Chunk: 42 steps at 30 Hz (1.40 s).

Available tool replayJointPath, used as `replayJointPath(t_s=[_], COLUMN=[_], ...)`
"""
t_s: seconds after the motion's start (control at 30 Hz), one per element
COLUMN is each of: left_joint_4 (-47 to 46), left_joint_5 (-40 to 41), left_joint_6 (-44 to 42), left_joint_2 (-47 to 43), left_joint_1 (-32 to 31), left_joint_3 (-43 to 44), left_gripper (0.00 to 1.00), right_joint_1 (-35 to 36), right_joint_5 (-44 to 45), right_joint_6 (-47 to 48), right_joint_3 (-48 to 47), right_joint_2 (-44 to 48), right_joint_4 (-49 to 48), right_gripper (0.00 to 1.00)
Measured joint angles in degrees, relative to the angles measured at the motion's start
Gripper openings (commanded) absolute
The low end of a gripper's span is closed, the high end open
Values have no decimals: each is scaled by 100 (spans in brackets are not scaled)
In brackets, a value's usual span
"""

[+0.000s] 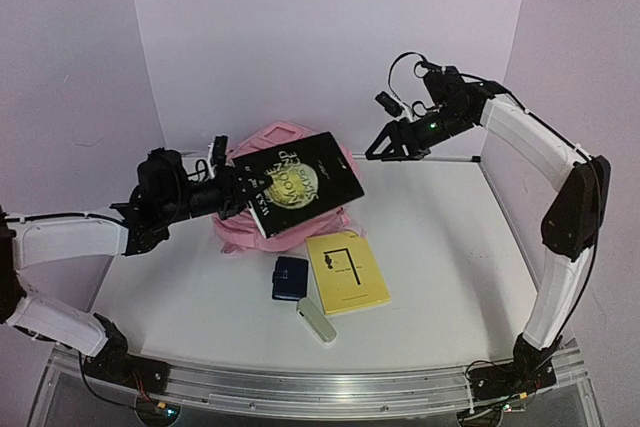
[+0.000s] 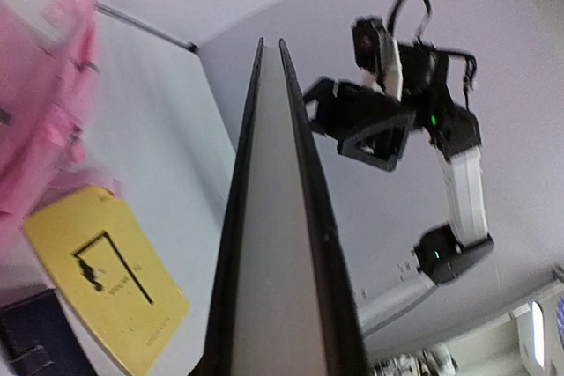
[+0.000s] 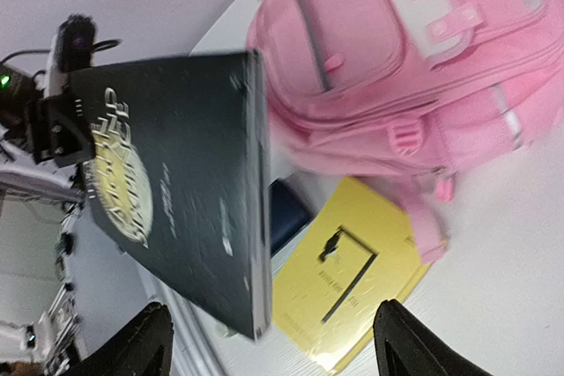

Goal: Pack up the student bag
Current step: Pick up the book from the center of the board, then move the student bag to the center of the board.

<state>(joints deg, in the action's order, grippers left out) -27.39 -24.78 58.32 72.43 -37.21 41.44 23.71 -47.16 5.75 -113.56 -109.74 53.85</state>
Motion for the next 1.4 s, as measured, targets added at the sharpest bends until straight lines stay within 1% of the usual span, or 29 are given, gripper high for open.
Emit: replayJointPath(t_s=[0.1,0.17,0.27,0.33,0.4,0.47,0.53,0.6,0.7,0.77,0.83,1.0,1.1,1.17,1.23,1.27,1.4], left_joint_4=[764,1272,2043,2503,2929,3280,3572,3785,3891,3903,3919,3924,3925,3922,3922,3921,3920], left_joint_5=[1124,1838,2707,3150,3476,3730,3890,3983,4053,4078,4101,4098,4098,4100,4101,4102,4103], left_joint_6=[-36,-54,-45,-13,24,43,68,83,133,160,167,165,165,165,164,163,165], left_joint_2=[-713,-1155,-1740,-2004,-2193,-2339,-2464,-2563,-2664,-2700,-2705,-2702,-2698,-2698,-2698,-2698,-2685], left_joint_1=[173,197,192,190,191,192,192,190,190,190,190,190,190,190,190,190,190], left_joint_3=[-64,-66,-64,-64,-64,-64,-66,-68,-80,-96,-99,-108,-110,-110,-118,-122,-149], left_gripper=[0,0,0,0,0,0,0,0,0,0,0,0,0,0,0,0,0], right_joint_1=[90,273,789,1227,1685,2065,2368,2519,2484,2351,2136,1333,885,626,453,407,304], right_joint_5=[710,1283,2198,2816,3448,4014,4413,4689,5024,5065,4918,4120,3754,3618,3538,3510,3393], right_joint_6=[-29,57,245,420,652,845,954,1054,1124,1020,755,-454,-1025,-1410,-1768,-1885,-2312], right_joint_3=[-450,-769,-1320,-1655,-1880,-2015,-2255,-2474,-2529,-2528,-2533,-2657,-2631,-2590,-2524,-2487,-2175], right_joint_2=[-374,-675,-1230,-1637,-2030,-2383,-2779,-3122,-3389,-3454,-3459,-3468,-3468,-3468,-3468,-3468,-3470], right_joint_4=[-220,-357,-520,-672,-885,-1063,-1172,-1281,-1431,-1534,-1558,-1967,-2165,-2258,-2347,-2386,-2557], right_gripper=[73,73,74,77,80,80,83,83,81,78,75,72,70,70,73,75,76])
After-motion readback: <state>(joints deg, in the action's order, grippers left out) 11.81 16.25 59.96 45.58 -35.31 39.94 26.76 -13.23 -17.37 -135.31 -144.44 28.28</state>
